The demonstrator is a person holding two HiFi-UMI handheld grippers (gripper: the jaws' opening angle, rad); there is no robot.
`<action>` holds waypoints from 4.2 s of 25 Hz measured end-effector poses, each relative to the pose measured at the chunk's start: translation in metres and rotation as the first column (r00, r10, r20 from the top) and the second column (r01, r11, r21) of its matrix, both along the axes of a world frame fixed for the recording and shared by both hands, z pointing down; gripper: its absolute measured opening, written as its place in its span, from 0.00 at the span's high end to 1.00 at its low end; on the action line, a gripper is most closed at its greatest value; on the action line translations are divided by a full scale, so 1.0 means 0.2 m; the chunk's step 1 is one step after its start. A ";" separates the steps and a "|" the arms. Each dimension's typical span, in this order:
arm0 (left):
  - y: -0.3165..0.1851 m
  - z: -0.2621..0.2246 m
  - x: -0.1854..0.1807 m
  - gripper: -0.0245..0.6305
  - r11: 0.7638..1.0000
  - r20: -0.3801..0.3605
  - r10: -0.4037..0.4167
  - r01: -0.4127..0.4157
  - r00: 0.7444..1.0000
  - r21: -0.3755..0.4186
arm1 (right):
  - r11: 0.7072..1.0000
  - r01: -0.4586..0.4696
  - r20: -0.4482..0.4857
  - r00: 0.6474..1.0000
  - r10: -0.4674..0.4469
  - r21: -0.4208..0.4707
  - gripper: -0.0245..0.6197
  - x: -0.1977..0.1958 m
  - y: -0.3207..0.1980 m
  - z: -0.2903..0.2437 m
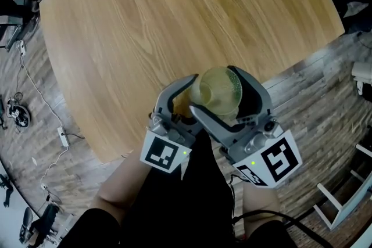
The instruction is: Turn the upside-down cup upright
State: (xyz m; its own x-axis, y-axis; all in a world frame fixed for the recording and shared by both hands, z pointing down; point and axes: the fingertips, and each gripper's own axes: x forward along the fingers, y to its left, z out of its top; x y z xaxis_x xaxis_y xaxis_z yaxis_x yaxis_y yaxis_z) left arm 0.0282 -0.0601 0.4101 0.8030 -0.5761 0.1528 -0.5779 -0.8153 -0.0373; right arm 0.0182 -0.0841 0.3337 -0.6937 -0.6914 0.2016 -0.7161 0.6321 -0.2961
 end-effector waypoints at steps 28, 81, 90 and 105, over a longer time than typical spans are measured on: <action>-0.10 0.04 -0.09 0.51 0.996 0.069 -0.085 0.086 0.994 -0.004 | 0.981 -0.088 -0.114 0.988 0.108 0.173 0.39 0.08 -0.01 -0.11; -0.15 0.11 -0.03 0.52 0.994 0.114 -0.086 0.092 0.990 -0.053 | 0.973 -0.218 -0.300 0.935 0.188 -0.071 0.94 0.24 -0.20 0.65; -0.19 0.16 0.00 0.52 0.994 0.103 -0.081 0.089 0.991 -0.071 | 0.969 -0.230 -0.295 0.936 0.194 -0.093 0.94 0.25 -0.22 0.70; -0.16 0.12 -0.06 0.52 0.994 0.048 -0.081 0.084 0.996 -0.066 | 0.951 -0.304 -0.297 0.915 0.273 -0.063 0.94 0.31 -0.24 0.69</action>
